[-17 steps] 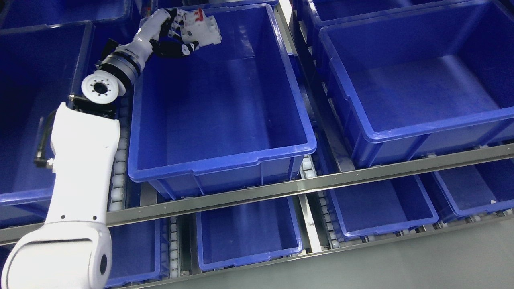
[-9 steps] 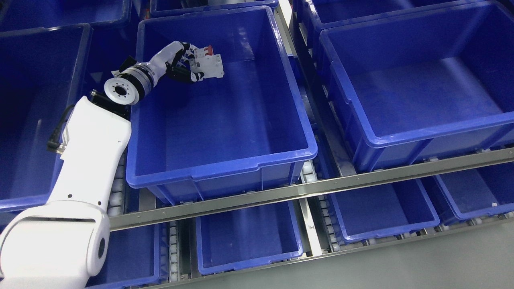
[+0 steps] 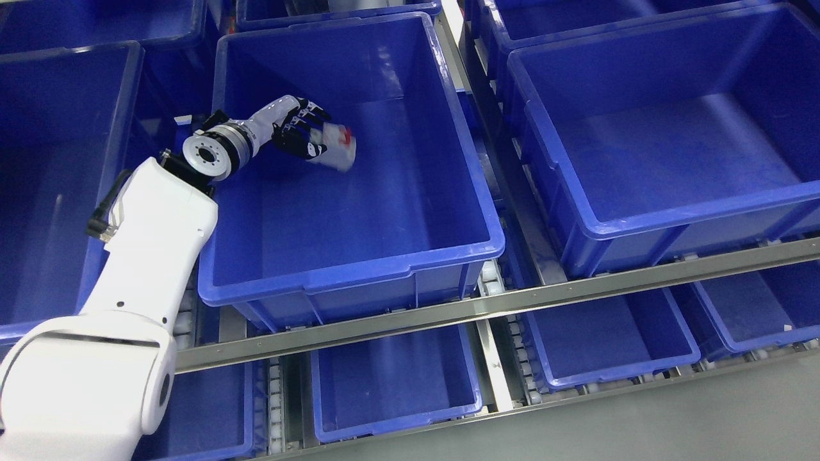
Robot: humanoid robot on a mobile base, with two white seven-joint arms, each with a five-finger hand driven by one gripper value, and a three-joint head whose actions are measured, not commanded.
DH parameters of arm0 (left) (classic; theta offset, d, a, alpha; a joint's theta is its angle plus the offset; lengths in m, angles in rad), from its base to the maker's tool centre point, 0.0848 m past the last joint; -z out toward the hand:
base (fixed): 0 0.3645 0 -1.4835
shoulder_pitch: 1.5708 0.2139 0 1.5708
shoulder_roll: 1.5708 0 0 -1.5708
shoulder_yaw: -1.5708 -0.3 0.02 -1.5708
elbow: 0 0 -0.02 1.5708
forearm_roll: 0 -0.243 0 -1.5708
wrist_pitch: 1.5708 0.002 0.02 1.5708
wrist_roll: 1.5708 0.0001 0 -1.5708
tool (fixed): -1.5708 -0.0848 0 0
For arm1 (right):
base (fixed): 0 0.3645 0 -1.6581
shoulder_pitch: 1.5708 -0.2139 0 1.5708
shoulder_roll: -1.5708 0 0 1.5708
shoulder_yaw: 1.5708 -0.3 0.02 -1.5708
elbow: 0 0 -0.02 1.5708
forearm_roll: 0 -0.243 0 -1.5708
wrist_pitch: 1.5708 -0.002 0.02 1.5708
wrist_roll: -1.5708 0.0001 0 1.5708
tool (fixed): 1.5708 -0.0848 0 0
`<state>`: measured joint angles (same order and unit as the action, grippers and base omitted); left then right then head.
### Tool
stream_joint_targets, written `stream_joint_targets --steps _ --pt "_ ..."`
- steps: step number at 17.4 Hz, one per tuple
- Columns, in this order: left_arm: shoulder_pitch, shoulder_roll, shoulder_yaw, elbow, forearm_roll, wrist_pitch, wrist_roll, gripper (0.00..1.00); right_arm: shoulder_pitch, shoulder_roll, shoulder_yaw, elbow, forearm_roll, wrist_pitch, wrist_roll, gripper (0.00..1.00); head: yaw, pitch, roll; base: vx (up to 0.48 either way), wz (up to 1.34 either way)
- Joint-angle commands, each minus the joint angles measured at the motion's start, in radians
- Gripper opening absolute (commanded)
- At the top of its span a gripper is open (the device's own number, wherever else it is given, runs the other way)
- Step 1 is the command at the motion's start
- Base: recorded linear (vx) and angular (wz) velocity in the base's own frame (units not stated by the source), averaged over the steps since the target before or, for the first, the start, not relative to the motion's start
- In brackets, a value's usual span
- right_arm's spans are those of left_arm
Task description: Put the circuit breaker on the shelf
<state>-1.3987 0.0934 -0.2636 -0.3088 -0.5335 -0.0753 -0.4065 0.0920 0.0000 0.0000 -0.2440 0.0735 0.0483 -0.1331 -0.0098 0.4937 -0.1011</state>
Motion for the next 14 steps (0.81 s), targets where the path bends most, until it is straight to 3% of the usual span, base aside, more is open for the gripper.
stream_joint_targets --steps 1,4,6,10,12,14 --pt "-0.029 0.0 -0.071 0.082 -0.002 0.002 0.026 0.8 0.0 -0.017 0.02 0.0 0.0 0.031 -0.003 1.0 0.0 0.0 0.0 0.019 -0.01" --pt "-0.095 -0.001 -0.046 0.054 0.01 -0.001 0.031 0.99 0.0 -0.017 0.02 0.0 0.0 0.031 -0.002 1.0 0.0 0.0 0.0 -0.008 0.0" --pt "-0.123 -0.007 0.082 -0.054 0.02 -0.001 0.086 0.99 0.0 -0.017 0.02 0.0 0.0 0.031 -0.002 1.0 0.0 0.0 0.0 0.003 0.03" --pt "-0.154 -0.076 0.51 -0.206 0.036 -0.015 0.317 1.0 0.0 -0.017 0.02 0.0 -0.001 0.031 -0.003 1.0 0.0 0.0 0.0 0.006 -0.02" --pt "-0.149 -0.076 0.567 -0.222 0.102 -0.056 0.415 1.0 0.0 -0.017 0.02 0.0 -0.001 0.031 -0.002 1.0 0.0 0.0 0.0 -0.009 -0.11" --pt "-0.123 -0.076 0.567 -0.278 0.197 -0.069 0.431 1.0 0.0 -0.017 0.02 0.0 0.0 0.031 -0.002 1.0 0.0 0.0 0.0 -0.065 -0.04"
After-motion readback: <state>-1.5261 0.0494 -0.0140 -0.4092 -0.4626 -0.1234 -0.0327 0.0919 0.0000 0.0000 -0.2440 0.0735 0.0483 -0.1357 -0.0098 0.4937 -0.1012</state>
